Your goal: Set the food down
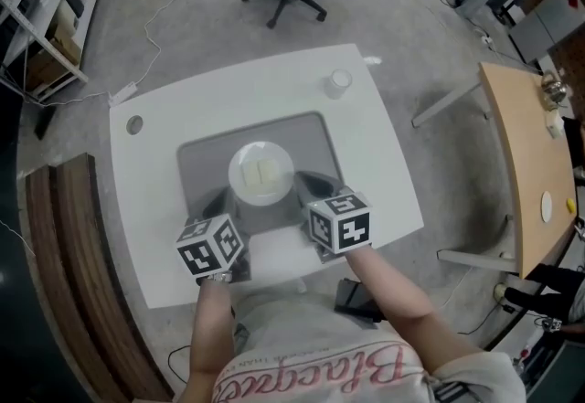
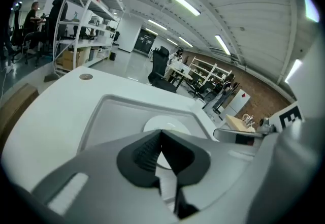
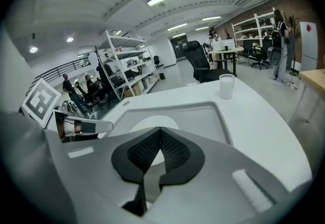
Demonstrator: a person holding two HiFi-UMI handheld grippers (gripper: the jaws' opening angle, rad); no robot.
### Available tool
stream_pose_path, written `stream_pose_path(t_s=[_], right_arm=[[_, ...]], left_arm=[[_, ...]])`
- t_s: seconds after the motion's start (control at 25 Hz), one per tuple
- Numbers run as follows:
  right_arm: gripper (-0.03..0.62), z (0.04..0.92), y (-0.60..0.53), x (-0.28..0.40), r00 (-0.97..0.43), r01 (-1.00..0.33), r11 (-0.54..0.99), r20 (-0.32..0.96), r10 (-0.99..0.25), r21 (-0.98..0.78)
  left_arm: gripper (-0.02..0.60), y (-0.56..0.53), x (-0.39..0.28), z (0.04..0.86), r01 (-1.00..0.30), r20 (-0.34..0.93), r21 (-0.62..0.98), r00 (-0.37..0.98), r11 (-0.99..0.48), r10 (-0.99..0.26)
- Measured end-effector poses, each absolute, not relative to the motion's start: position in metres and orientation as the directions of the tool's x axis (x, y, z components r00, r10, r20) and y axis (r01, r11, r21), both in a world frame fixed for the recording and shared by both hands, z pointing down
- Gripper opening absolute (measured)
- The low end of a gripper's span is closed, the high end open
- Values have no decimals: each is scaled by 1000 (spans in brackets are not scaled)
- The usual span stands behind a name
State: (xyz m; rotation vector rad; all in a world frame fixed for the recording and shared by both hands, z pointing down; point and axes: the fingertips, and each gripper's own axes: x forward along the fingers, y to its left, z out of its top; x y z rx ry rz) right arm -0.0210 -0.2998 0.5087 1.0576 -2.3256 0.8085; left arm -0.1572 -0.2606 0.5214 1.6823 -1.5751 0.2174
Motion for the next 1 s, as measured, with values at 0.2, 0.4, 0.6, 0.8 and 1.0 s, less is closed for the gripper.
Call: stream_pose_path(t_s=[0.2,0.4,0.6,0.8,1.0], right_arm=[[2,484,-279,-17,-646,-748,581,553,-527,-321],[0,449,-256,-13,-692,-709,634,477,-542,-309],[2,411,-228,-14,-754,-651,690,374,-540,-316],[2,390,-197,-19,-792,-605,744,306,-528,-282],[2,373,-172,-18,-807,-589,769,234,-542,-248]], left_arm=[[-2,-246,-147,495,-915,549,398,180,66,-816],[-2,-229,-135,468,-935,493,354,166,23,-854],[-2,-210,-124,449,-945,450,327,167,-12,-877],[-2,-188,-111,429,-948,389,315,180,-54,-904],[-2,-171,-97,402,-960,301,250,200,-125,-932]])
